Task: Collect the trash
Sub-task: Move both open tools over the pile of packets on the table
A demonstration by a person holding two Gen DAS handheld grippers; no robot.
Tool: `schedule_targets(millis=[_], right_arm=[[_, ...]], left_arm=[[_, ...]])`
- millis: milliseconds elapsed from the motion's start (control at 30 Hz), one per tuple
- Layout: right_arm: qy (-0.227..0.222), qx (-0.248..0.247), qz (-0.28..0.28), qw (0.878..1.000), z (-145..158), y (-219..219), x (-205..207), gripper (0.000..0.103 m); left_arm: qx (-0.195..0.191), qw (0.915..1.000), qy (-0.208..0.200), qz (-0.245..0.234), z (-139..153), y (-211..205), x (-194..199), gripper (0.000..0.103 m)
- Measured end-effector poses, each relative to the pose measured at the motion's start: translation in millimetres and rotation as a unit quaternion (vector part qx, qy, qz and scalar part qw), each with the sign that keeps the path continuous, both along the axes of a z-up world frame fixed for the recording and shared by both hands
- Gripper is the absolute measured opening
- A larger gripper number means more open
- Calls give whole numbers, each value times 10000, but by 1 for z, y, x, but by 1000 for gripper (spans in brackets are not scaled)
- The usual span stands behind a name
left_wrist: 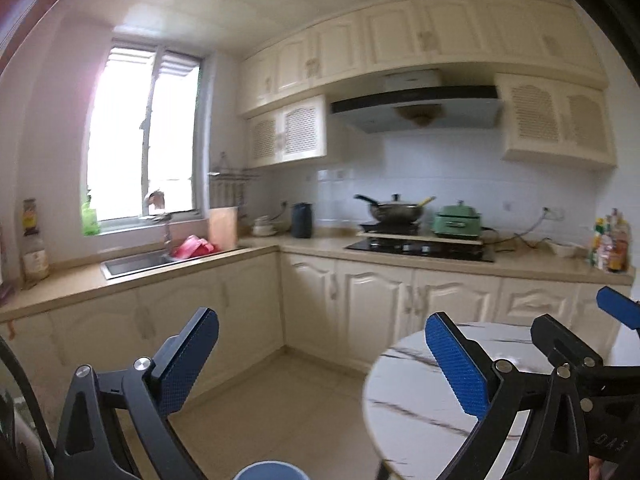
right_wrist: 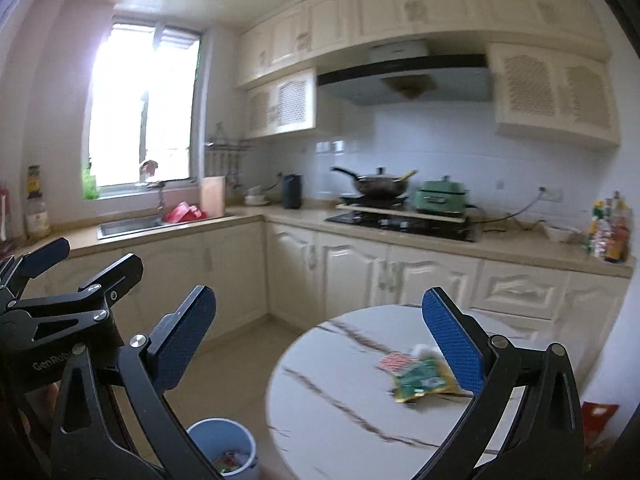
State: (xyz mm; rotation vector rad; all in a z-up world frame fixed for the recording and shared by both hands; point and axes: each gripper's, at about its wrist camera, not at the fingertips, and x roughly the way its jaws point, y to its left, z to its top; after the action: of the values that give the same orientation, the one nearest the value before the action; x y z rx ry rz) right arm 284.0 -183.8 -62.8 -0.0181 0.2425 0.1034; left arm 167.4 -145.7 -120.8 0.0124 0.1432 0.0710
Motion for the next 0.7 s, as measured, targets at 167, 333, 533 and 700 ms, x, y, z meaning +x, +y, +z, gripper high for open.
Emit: schedule_targets(millis=[167, 333, 533, 700], right_arm=[[-20, 51, -534, 9986, 2, -56, -17, 103], [95, 57, -1036, 9946, -1, -110, -17, 103], [500, 55, -1470, 9879, -24, -165, 8, 103], [1030, 223, -1741, 9791, -63, -208, 43, 103]], left_arm=[[176, 9985, 70, -504, -5, 8, -16, 102], [298, 9954, 381, -828, -5, -7, 32, 102], [321, 9828, 1242, -1326, -13, -42, 122, 102], [384, 9602, 2106, -1796, -46, -71, 194, 102]])
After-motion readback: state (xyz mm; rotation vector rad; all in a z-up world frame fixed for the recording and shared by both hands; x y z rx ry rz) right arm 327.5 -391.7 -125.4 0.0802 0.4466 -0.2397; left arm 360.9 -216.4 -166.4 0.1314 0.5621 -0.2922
